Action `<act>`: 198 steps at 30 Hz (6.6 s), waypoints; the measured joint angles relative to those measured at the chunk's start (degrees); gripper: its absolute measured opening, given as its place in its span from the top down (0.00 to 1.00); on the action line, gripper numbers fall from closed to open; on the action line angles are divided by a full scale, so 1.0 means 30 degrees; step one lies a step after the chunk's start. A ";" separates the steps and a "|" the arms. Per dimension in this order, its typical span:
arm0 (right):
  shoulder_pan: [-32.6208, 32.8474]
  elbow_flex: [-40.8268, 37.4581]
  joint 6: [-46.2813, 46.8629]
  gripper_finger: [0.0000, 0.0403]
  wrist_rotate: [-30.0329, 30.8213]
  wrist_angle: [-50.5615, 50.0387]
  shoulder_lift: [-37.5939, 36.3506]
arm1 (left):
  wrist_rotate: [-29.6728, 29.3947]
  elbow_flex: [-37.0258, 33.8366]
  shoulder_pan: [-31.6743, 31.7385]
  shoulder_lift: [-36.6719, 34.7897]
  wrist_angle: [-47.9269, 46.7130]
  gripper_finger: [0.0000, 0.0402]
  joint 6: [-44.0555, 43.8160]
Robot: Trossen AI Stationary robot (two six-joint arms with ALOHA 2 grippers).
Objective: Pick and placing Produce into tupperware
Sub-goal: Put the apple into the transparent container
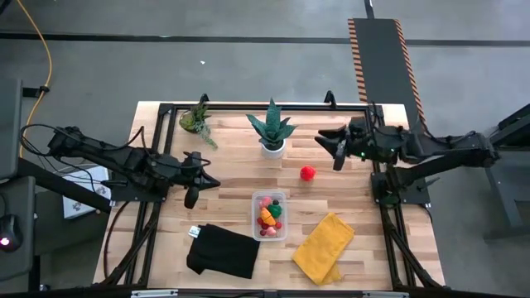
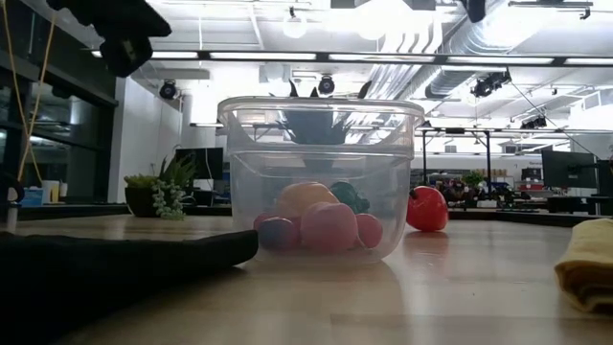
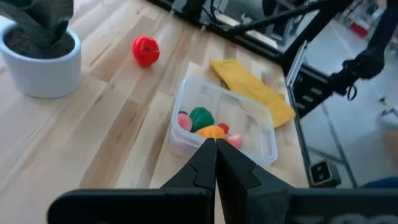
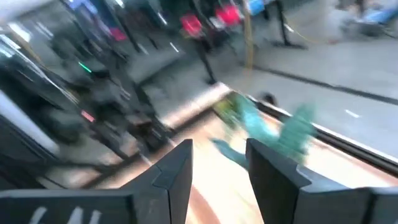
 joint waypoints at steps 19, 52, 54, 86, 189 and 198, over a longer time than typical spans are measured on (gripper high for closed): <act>-0.4695 1.2435 -0.0842 0.65 -0.4974 -1.6683 0.7696 | 0.0434 -0.4095 0.0015 -0.2975 0.1910 1.00 -0.1388; -0.5563 1.1346 -0.7406 0.39 -0.7118 -2.1228 1.3783 | -0.0232 -0.6507 0.0015 -0.4178 0.2674 1.00 -0.2058; -0.5563 1.0330 -0.7357 0.39 -0.7132 -2.1123 1.3631 | -0.0236 -0.6507 0.0015 -0.4178 0.2544 1.00 -0.2073; -0.4508 0.4761 -0.9342 0.39 -0.6038 -1.5675 1.1304 | -0.0968 -0.6507 0.0015 -0.4170 0.1553 1.00 -0.5301; -0.5549 0.4768 -1.3137 0.39 -1.0177 -1.3352 1.5027 | -0.0647 -0.6507 0.0007 -0.4165 0.1568 1.00 -0.7238; -0.5549 0.4768 -1.3471 0.39 -0.9811 -1.3470 1.5027 | -0.0647 -0.6507 0.0012 -0.4163 0.1568 1.00 -0.7238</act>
